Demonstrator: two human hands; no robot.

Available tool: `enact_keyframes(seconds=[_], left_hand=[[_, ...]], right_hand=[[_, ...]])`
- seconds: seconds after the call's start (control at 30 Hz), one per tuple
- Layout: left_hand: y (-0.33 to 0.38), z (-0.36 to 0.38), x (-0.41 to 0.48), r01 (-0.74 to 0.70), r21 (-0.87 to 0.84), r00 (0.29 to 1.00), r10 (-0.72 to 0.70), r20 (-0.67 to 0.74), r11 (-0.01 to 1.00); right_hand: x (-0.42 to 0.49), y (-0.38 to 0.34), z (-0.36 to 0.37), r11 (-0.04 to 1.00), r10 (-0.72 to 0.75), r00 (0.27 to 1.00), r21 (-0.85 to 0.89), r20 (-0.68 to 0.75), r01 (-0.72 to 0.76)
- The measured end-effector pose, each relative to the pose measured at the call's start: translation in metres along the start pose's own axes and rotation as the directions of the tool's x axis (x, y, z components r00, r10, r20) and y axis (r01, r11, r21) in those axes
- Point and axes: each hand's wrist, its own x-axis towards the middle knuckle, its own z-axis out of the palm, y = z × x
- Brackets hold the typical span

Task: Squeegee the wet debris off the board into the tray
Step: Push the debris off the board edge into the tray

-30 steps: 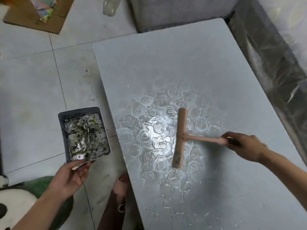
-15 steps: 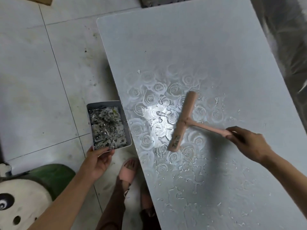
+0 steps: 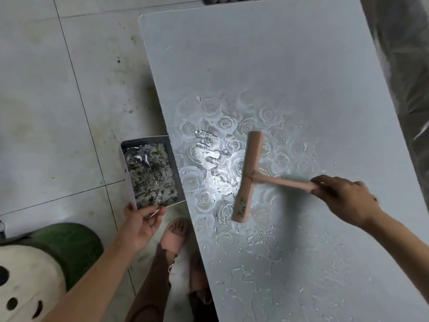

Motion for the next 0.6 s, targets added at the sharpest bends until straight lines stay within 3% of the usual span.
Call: enact_keyframes(seconds=[0.13,0.3,0.43,0.6], left_hand=[[-0.001,-0.001,0.002,0.024,0.010,1.000,-0.025,0.014,1.000],[0.000,-0.004,0.006,0.041,0.015,0.999,-0.041,0.023,0.999],[-0.002,-0.005,0.007,0.071,-0.023,0.997,-0.070,0.017,0.997],[0.000,-0.005,0.005,0.087,-0.015,0.996,-0.086,0.034,0.996]], right_hand=[[0.009,-0.030,0.005,0.992,-0.127,0.987,-0.017,-0.100,0.126],[-0.004,-0.007,-0.011,1.000,0.000,0.999,-0.032,-0.036,-0.001],[-0.003,-0.028,-0.003,1.000,0.014,1.000,-0.011,-0.025,-0.014],[0.018,-0.081,0.011,0.982,-0.187,0.975,-0.029,-0.121,0.184]])
